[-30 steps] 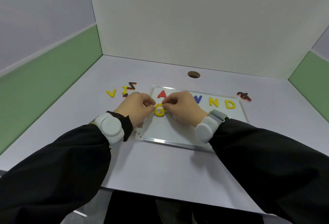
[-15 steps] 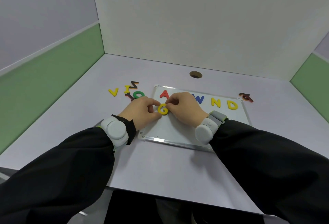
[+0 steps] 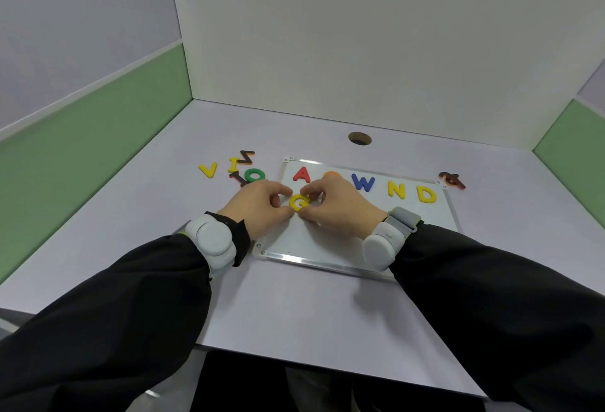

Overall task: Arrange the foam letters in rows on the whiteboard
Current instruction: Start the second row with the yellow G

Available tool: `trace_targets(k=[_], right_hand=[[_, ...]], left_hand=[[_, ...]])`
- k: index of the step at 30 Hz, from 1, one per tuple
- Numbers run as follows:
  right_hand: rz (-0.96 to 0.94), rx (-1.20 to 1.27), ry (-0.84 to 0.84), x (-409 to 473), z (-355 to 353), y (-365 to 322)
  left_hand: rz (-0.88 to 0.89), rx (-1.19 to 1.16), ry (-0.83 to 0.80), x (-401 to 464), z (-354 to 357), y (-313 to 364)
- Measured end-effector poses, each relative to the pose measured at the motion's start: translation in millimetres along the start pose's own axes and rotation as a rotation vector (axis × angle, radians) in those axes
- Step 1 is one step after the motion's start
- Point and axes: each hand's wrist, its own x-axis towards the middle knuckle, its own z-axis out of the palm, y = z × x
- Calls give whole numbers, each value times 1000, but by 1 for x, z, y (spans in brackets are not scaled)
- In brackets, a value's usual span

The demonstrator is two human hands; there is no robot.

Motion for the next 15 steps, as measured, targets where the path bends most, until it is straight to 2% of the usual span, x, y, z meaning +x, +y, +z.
trace_targets(k=[15], right_hand=[[3, 35, 10, 0, 2, -3]], left_hand=[[-1, -19, -1, 0, 1, 1]])
